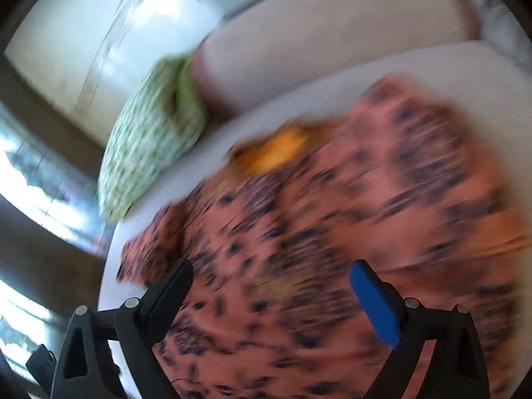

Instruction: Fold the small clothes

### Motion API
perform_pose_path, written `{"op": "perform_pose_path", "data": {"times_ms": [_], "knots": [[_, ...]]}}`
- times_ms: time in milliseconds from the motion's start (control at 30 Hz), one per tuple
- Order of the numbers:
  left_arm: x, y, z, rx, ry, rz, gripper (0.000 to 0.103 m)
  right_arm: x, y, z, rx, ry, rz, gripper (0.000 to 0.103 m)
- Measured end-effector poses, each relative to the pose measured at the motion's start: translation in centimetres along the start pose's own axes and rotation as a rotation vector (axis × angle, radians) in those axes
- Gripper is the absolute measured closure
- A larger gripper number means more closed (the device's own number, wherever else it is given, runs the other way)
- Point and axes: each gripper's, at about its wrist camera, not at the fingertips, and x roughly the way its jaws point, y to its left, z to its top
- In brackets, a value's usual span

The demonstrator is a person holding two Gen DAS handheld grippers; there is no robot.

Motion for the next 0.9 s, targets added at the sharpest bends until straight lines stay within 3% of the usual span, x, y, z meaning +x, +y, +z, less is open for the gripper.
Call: {"op": "perform_pose_path", "data": {"times_ms": [100, 167, 300, 400, 500, 533, 567, 600, 667, 767, 800, 900], "knots": [[2.0, -2.0, 2.6, 0.023, -0.007, -0.069, 0.0, -4.0, -4.6, 2.3, 0.048, -0.088, -0.052, 0.006], [4.7, -3.3, 4.4, 0.045, 0.017, -0.066, 0.0, -6.0, -7.7, 3.4, 0.102, -0.144, -0.088, 0.006], [10.9, -4.5, 6.9, 0.05, 0.124, -0.077, 0.001, -8.8, -14.5, 2.9, 0.261, -0.152, -0.111, 0.006], [13.6, -4.2, 7.4, 0.004, 0.166, -0.061, 0.005, -9.6, -16.3, 1.6, 0.261, -0.149, -0.113, 0.006], [15.5, -3.8, 7.4, -0.048, 0.215, -0.071, 0.026, -9.5, -16.9, 0.4, 0.258, -0.142, -0.101, 0.006], [16.1, -3.7, 7.2, -0.055, 0.247, -0.067, 0.051, -9.4, -16.9, 0.3, 0.252, -0.138, -0.098, 0.006], [16.7, -3.5, 7.0, -0.059, 0.279, -0.058, 0.091, -9.1, -16.5, 0.3, 0.243, -0.134, -0.096, 0.006], [17.3, -3.2, 6.9, -0.061, 0.307, -0.024, 0.091, -8.7, -16.4, 0.2, 0.229, -0.128, -0.097, 0.006], [16.3, -2.8, 7.1, -0.064, 0.26, -0.018, 0.097, -7.9, -16.1, 0.0, 0.206, -0.111, -0.098, 0.006], [10.9, -3.6, 7.7, 0.037, 0.041, 0.064, 0.097, -7.8, -15.3, 0.6, 0.173, -0.117, -0.097, 0.006], [9.9, -3.5, 7.5, 0.048, 0.007, 0.087, 0.097, -7.7, -15.2, 0.8, 0.166, -0.122, -0.098, 0.006], [11.9, -2.5, 6.2, 0.058, 0.107, 0.121, 0.097, -6.6, -15.3, 2.0, 0.157, -0.1, -0.105, 0.006]]}}
